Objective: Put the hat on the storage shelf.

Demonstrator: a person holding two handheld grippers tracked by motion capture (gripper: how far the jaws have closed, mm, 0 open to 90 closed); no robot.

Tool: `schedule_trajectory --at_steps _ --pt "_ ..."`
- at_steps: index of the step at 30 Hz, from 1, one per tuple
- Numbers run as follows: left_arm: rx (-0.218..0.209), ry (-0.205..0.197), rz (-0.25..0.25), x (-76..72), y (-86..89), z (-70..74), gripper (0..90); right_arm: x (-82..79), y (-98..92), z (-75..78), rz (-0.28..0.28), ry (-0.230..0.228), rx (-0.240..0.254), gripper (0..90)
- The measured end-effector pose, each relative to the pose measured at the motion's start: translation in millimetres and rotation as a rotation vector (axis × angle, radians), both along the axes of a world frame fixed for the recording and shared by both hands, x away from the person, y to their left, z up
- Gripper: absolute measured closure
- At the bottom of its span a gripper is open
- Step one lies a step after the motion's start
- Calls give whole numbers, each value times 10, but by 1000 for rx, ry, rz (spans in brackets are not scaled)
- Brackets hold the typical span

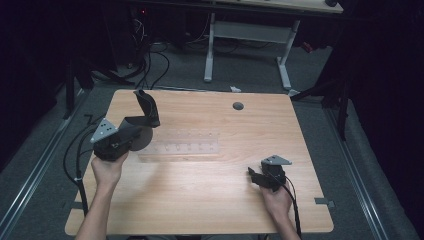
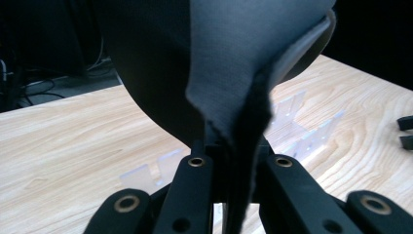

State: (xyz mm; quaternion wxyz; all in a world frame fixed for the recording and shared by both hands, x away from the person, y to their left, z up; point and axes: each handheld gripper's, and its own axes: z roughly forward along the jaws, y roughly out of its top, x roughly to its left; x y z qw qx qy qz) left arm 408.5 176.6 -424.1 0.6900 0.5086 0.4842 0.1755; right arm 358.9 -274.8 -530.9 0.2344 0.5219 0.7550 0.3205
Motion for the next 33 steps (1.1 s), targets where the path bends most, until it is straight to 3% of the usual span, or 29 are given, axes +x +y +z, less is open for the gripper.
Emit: schedule_trajectory --at_steps 13,17,24,33 --pt "4 7 52 87 70 -127 860 0 0 0 1 0 0 402" --pt "24 11 68 112 68 -184 860 -1 1 0 -1 1 1 402" --pt "25 17 77 136 64 -251 860 -1 2 0 -1 1 1 400" --pt "64 13 82 163 13 -334 860 -1 2 0 -1 1 1 401"
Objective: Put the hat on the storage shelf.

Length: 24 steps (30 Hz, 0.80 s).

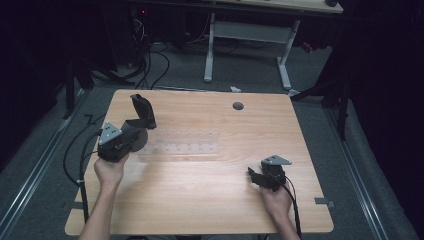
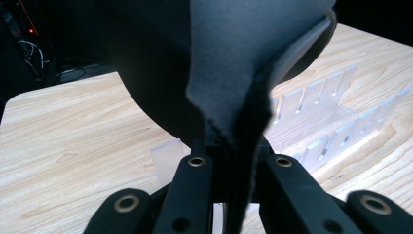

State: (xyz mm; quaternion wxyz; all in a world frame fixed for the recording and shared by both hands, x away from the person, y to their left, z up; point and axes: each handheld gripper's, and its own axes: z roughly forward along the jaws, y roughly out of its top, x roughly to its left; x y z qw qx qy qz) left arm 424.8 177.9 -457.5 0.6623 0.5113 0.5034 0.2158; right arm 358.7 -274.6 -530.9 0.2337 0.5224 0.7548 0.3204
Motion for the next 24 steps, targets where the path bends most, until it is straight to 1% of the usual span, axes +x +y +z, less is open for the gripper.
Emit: schedule_trajectory --at_steps 4,6,10,11,14,16,17,18,22,23,24 --pt "9 -1 5 6 -27 -47 859 0 1 0 1 0 -1 396" --pt "35 -1 2 11 -59 -99 859 0 1 0 2 1 0 396" --pt "37 -4 4 10 -73 -132 859 0 0 0 2 0 -1 395" --pt "47 -4 4 13 -78 -145 858 0 1 0 2 0 -1 395" --pt "46 -14 7 6 -80 -173 855 0 1 0 2 0 -1 395" --pt "41 -2 6 6 -76 -227 854 0 1 0 2 0 -1 394" --pt "41 -2 6 6 -76 -227 853 0 1 0 2 0 -1 394" --pt "31 0 11 2 -71 -235 853 0 1 -1 2 0 -1 394" --pt "39 14 7 -7 -78 -235 849 0 2 -1 2 0 -1 393" --pt "37 29 6 -10 -73 -234 845 0 2 -1 2 0 -1 393" --pt "34 37 7 -13 -67 -234 845 1 2 -1 3 0 -2 393"
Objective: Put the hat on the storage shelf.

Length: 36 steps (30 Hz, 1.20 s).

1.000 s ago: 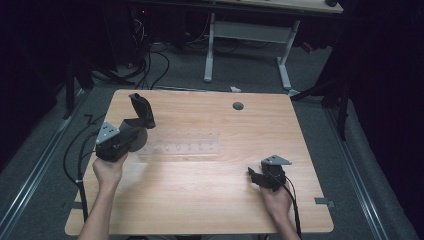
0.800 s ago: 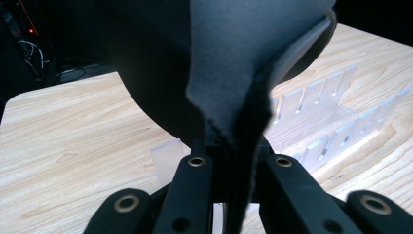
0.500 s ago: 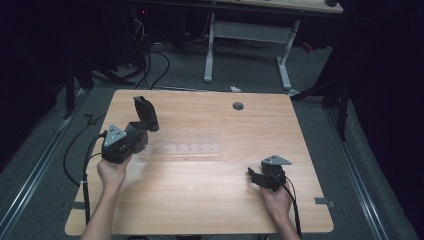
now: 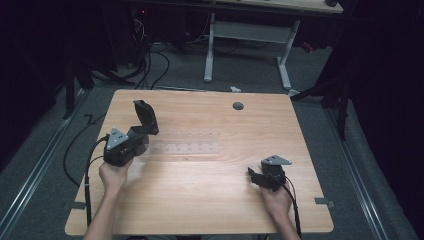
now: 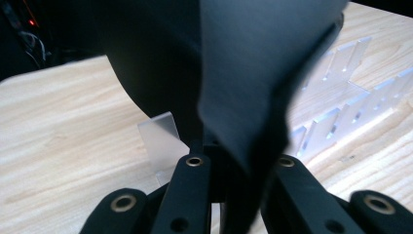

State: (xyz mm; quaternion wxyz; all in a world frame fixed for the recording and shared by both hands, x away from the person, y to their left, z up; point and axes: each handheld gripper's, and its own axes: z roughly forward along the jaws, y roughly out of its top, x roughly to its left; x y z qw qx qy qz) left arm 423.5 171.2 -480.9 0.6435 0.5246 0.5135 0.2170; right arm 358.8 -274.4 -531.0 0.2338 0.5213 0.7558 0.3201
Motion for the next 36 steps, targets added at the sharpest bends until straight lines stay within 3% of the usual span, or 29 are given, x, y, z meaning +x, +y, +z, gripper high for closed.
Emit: schedule_trajectory --at_steps 10,16,17,21,31,36 --pt "-22 62 -1 -8 49 -8 784 0 2 0 -1 0 1 392" --pt "-43 81 2 -25 77 22 658 0 3 0 -1 0 2 391" --pt "-44 83 5 -31 80 30 590 0 3 0 -1 1 2 391" --pt "-64 104 17 -60 117 53 494 0 3 0 -1 1 2 390" --pt "-81 133 32 -197 229 19 408 0 3 0 -2 1 2 390" --pt "-102 169 49 -321 262 -82 384 0 3 0 -1 1 2 390"
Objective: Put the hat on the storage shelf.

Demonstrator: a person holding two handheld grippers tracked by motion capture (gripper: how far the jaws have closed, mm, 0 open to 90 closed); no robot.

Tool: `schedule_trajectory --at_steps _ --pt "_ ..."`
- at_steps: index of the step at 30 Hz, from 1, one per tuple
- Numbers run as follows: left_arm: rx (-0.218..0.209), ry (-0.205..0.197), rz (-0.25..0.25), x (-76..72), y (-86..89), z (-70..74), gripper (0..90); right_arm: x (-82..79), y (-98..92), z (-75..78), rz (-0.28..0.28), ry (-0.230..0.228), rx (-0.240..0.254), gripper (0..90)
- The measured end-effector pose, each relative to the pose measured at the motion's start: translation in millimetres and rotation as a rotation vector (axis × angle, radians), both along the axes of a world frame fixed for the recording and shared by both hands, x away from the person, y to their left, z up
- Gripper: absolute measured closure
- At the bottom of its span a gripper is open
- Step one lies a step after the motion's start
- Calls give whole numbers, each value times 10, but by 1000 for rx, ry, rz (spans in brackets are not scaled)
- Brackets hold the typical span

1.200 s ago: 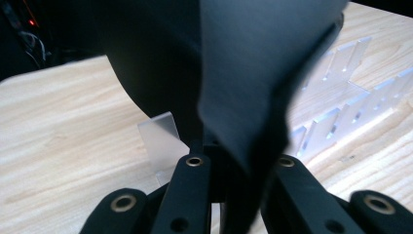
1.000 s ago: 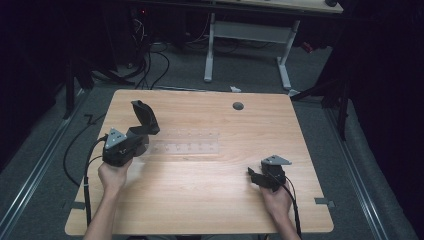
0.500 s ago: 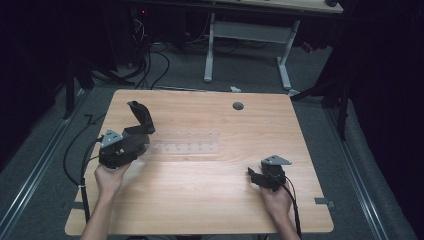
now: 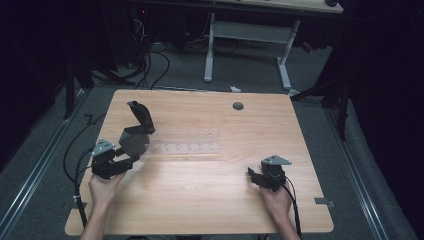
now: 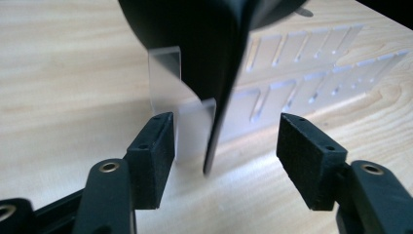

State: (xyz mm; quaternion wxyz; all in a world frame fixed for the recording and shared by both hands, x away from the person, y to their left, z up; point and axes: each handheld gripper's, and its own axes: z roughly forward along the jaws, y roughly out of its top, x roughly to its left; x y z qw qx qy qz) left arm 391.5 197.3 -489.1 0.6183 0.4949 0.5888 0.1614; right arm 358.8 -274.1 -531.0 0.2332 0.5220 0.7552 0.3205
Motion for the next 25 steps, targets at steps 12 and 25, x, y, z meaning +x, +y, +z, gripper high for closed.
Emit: schedule_trajectory --at_steps 12,25 --pt "121 73 28 -222 -121 -438 368 0 0 0 0 0 0 390" --pt "215 80 60 -223 -226 -582 336 1 1 0 0 0 0 389"
